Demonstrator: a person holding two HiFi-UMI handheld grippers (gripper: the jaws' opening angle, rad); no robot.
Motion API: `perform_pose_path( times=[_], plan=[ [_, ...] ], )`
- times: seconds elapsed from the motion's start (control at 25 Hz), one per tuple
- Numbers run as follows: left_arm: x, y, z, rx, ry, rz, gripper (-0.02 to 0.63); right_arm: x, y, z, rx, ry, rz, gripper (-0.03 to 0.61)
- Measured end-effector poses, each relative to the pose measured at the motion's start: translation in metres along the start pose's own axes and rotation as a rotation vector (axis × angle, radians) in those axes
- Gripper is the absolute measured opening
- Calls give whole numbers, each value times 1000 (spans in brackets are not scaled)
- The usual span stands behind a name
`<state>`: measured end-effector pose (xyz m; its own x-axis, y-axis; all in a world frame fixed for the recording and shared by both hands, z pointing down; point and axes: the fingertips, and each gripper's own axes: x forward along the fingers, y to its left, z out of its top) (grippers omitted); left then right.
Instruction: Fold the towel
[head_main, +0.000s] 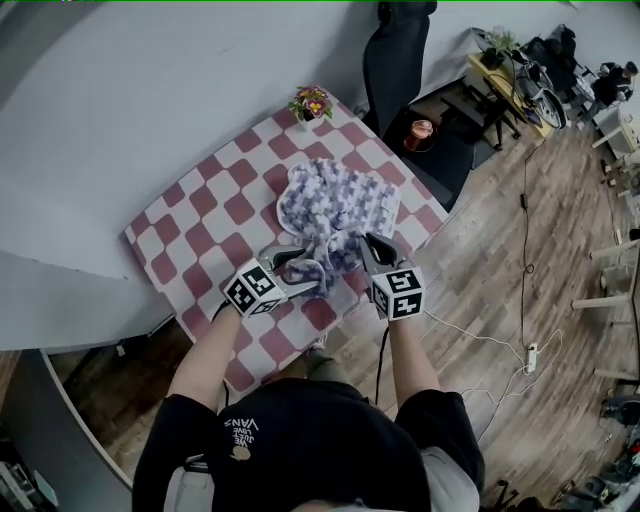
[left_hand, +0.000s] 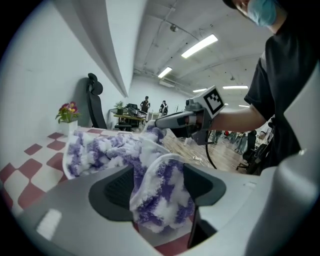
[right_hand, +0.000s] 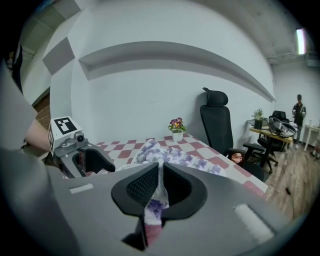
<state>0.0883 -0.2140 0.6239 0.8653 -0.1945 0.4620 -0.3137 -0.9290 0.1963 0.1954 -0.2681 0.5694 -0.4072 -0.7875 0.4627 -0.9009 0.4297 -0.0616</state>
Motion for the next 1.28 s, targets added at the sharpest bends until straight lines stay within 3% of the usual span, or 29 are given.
perform_pose_path(
  times=[0.16, 0.24, 0.28, 0.56, 0.88, 1.08, 1.28],
  plan=[
    [10, -8, -18, 47, 108, -28, 266, -17, -4, -6, 25, -8, -36, 34],
    [10, -9, -23, 64, 129, -25, 81, -25, -5, -10, 38, -8, -54, 34],
    [8, -9, -21, 67, 124, -21, 31, -30, -5, -10, 46, -10, -60, 34],
    [-52, -3, 30, 127, -52, 45, 25, -70, 11, 7, 86, -78, -63, 34],
    [-170, 3, 91, 196, -284, 183, 25, -119, 74, 39, 84, -183, -24, 34],
    [-232, -8, 96, 237, -358, 222, 25, -152, 128, 51, 84, -249, -11, 34],
    [-288, -17, 77, 233, -391, 245, 25, -187, 187, 49, 74, -276, 12, 34]
  ],
)
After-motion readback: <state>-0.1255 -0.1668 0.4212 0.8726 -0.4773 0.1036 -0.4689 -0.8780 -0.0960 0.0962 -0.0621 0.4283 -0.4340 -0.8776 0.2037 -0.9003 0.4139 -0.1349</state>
